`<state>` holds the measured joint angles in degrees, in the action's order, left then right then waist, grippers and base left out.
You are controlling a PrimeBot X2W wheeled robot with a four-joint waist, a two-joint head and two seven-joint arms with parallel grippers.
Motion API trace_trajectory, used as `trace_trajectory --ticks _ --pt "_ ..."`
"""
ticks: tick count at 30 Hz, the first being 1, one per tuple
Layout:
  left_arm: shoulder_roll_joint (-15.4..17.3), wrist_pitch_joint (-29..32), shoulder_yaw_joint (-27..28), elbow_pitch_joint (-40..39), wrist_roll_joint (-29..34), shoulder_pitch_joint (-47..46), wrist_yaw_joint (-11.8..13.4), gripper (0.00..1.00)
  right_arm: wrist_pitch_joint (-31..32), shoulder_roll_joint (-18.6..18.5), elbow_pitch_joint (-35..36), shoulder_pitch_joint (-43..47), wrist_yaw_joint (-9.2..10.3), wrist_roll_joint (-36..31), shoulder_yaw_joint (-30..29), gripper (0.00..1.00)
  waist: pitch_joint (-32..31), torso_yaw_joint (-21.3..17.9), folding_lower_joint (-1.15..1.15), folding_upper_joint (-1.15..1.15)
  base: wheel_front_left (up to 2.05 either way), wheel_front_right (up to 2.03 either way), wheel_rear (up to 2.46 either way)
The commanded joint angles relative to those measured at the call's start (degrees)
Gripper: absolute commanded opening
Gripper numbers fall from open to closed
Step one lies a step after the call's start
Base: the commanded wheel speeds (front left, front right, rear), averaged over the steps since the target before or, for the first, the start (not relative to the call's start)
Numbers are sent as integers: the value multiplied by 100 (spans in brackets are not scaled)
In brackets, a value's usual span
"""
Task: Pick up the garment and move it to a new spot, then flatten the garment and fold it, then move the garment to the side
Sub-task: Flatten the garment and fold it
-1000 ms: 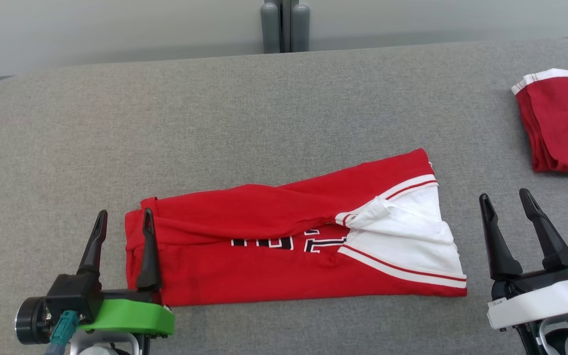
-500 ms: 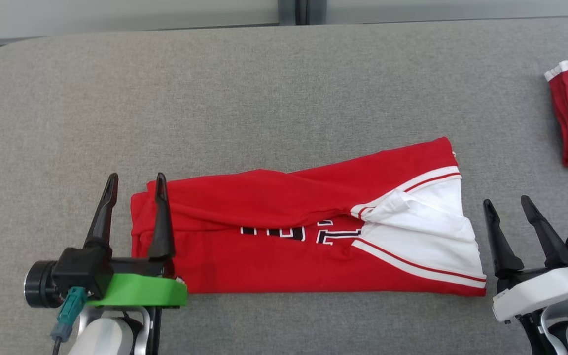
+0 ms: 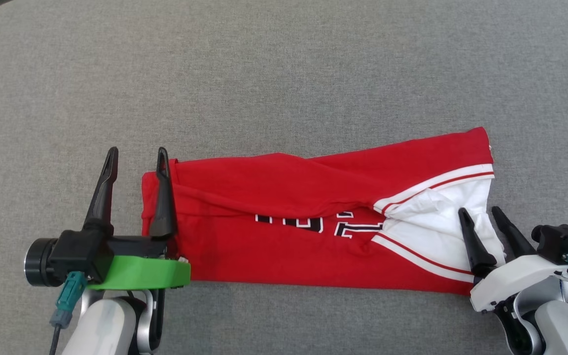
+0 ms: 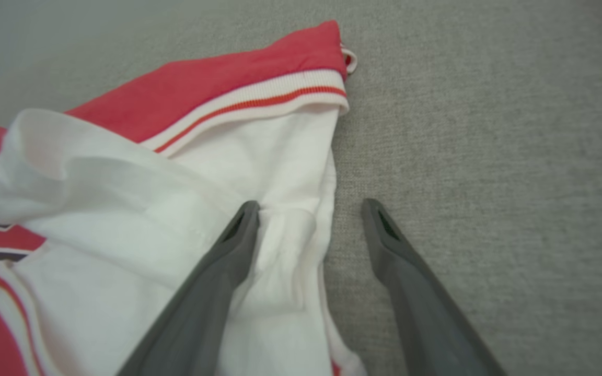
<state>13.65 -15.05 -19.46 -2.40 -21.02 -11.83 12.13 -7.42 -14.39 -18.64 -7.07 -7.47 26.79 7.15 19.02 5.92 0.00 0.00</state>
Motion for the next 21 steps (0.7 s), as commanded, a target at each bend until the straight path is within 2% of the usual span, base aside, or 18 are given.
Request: trace_trajectory --ticks 1,2,3,4,5,11,21 --pt "-18 -14 56 5 55 -30 -36 100 190 64 -243 54 -2 98 222 100 -9 -8 0 0 0 0 0" --pt "-38 -14 85 10 77 -6 -61 100 273 67 -296 45 -3 164 365 86 -18 -18 0 0 0 0 0" --pt "-55 -14 110 14 95 14 -62 100 306 62 -317 42 -14 225 479 43 -29 -27 0 0 0 0 0" --pt "-70 -14 143 20 122 43 -88 100 346 50 -328 39 -23 289 596 9 -43 -42 0 0 0 0 0" --pt "-81 -14 165 23 136 61 -110 100 351 25 -314 34 -24 346 686 0 -52 -54 0 0 0 0 0" --pt "-121 -14 257 96 225 171 -185 100 -7 -229 -153 -27 -1 620 811 0 -202 -149 0 0 0 0 0" --pt "-188 -8 369 214 234 377 -281 100 -375 -764 -309 330 5 723 57 0 -618 -290 0 0 0 0 0"
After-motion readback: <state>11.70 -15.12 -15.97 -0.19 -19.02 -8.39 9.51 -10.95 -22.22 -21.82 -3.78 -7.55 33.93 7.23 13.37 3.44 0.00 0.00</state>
